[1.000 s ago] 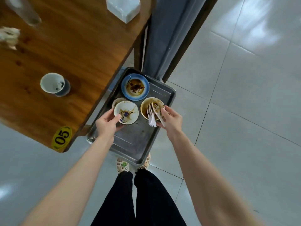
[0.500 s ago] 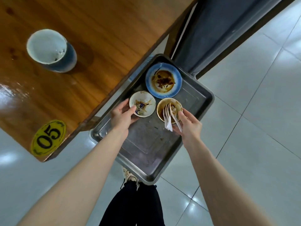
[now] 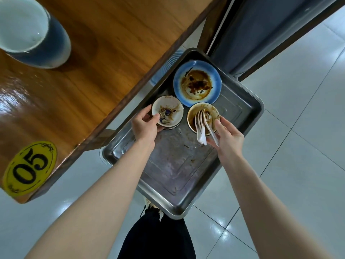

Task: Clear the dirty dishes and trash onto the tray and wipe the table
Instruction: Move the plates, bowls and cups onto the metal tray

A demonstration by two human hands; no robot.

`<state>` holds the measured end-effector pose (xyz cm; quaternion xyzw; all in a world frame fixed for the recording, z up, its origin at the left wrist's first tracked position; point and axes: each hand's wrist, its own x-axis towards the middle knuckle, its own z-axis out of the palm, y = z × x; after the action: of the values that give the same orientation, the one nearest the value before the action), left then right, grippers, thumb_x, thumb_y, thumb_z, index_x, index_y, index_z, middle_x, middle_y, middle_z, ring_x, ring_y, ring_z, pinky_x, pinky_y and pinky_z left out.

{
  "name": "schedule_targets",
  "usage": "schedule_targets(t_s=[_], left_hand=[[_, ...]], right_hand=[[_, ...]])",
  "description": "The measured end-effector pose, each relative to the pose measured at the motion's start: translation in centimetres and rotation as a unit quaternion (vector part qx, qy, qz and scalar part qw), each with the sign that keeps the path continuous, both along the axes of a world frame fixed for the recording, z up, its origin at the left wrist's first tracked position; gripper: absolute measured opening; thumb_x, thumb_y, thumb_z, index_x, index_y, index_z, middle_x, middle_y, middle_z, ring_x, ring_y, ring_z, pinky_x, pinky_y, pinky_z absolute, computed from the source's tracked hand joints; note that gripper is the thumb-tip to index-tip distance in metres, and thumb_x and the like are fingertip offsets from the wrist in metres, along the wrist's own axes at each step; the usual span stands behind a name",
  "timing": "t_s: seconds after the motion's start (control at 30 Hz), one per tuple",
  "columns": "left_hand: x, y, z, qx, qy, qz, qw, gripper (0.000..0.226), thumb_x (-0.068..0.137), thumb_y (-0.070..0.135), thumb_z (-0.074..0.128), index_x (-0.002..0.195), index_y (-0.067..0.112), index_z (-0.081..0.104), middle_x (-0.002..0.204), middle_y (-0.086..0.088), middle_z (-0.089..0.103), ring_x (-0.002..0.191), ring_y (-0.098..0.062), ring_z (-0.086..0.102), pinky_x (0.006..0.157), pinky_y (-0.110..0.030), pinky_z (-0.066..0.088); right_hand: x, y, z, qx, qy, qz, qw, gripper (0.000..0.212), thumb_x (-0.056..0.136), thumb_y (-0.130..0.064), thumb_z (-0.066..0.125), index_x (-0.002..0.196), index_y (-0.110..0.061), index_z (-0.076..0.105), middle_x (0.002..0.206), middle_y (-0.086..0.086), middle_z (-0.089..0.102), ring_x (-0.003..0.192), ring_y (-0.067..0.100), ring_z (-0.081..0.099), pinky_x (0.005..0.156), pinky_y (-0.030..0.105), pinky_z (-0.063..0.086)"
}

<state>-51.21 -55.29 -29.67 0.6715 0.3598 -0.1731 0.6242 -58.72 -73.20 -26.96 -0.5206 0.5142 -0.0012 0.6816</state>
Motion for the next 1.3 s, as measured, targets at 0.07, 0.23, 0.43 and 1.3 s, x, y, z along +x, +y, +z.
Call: schedule_targets(t_s=[0.07,0.23,0.43,1.3], left_hand=[[-0.1,0.1,-0.2,-0.001,0.000,0.005,1.000,0.037,0.088,0.003,0.067,0.120,0.020,0.065,0.117,-0.004,0.064,0.103,-0.023,0.062,0.064,-0.032,0.060],[-0.3,0.4,-0.2,0.016,-0.011,-0.026,0.999,0.041,0.089,0.009,0.067,0.127,0.021,0.061,0.122,-0.004,0.061,0.107,-0.022,0.060,0.066,-0.028,0.060],[-1.9,1.5,1.9,0.066,-0.074,-0.076,0.992,0.026,0.094,0.030,0.061,0.117,0.021,0.066,0.112,0.004,0.066,0.104,-0.007,0.061,0.080,-0.018,0.050],[-0.6,1.7,2.3,0.048,-0.041,-0.076,0.995,0.028,0.094,0.016,0.061,0.121,0.015,0.066,0.103,0.009,0.064,0.107,-0.015,0.062,0.091,-0.031,0.054]], right_hand=[[0.1,0.3,0.0,-0.001,-0.002,0.008,1.000,0.011,0.090,-0.018,0.065,0.095,-0.026,0.071,0.091,0.000,0.075,0.081,0.018,0.073,0.059,0.034,0.059],[0.3,1.2,0.2,-0.006,-0.013,0.021,1.000,0.013,0.090,-0.017,0.065,0.099,-0.025,0.071,0.089,-0.002,0.075,0.080,0.017,0.073,0.057,0.031,0.059],[1.4,2.5,1.1,-0.005,-0.029,0.052,0.998,0.016,0.091,-0.015,0.064,0.103,-0.022,0.071,0.091,0.000,0.076,0.085,0.020,0.073,0.064,0.037,0.061],[5.7,6.4,-1.5,-0.002,0.019,0.110,0.994,0.028,0.089,-0.017,0.067,0.117,-0.021,0.069,0.098,0.005,0.069,0.089,0.020,0.069,0.063,0.035,0.061]])
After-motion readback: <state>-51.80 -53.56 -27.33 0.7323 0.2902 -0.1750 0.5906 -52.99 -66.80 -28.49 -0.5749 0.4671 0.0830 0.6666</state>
